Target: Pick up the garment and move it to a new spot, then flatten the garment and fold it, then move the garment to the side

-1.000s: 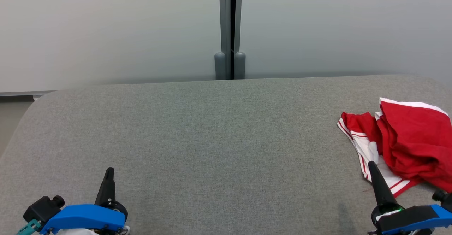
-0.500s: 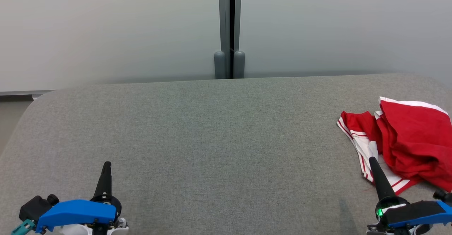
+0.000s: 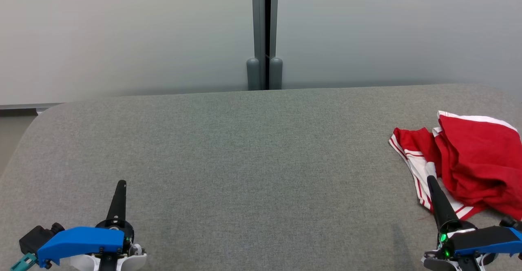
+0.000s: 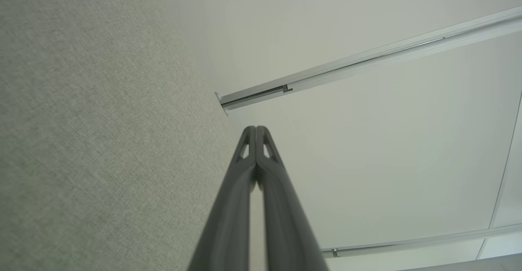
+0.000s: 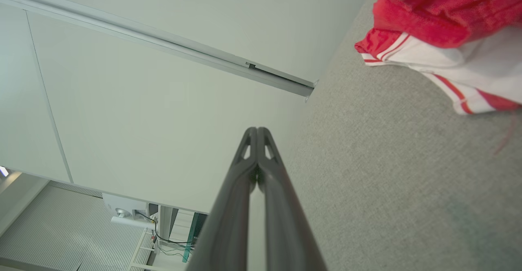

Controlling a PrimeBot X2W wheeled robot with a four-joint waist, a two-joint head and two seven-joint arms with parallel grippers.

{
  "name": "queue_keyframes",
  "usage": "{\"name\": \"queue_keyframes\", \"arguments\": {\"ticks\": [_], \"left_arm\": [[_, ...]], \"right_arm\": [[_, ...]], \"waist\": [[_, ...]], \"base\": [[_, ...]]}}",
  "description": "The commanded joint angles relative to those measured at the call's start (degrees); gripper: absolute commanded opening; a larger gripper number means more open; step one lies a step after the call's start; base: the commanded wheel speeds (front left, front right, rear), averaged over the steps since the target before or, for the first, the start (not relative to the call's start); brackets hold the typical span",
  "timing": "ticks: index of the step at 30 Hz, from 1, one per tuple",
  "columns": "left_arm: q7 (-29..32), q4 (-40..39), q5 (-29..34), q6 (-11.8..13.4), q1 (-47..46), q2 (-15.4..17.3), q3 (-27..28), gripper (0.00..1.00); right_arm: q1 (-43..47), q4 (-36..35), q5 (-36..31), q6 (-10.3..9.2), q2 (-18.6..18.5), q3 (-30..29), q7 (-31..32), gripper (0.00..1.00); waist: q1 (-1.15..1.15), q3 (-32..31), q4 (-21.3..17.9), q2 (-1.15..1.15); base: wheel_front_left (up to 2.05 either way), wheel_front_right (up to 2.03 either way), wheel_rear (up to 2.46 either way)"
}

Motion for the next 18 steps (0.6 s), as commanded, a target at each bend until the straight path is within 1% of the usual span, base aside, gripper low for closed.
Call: {"name": "queue_keyframes", "arguments": {"ticks": [1, 18], "left_arm": [[0.3, -0.2, -0.8, -0.3, -1.1, 0.0, 0.6, 0.00], [2.3, 0.2, -7.5, -1.9, -2.1, -1.5, 3.3, 0.00]], "right_arm": [[-1.1, 0.0, 1.0, 0.02, -0.4, -0.2, 0.2, 0.00], [-2.9, 1.9, 9.1, 0.02, -0.2, -0.6, 1.0, 0.00]], "waist": [[0.00, 0.0, 0.0, -0.01], [0.00, 0.2, -0.1, -0.01]], "base": [[0.00, 0.00, 0.00], [0.00, 0.00, 0.00]]}}
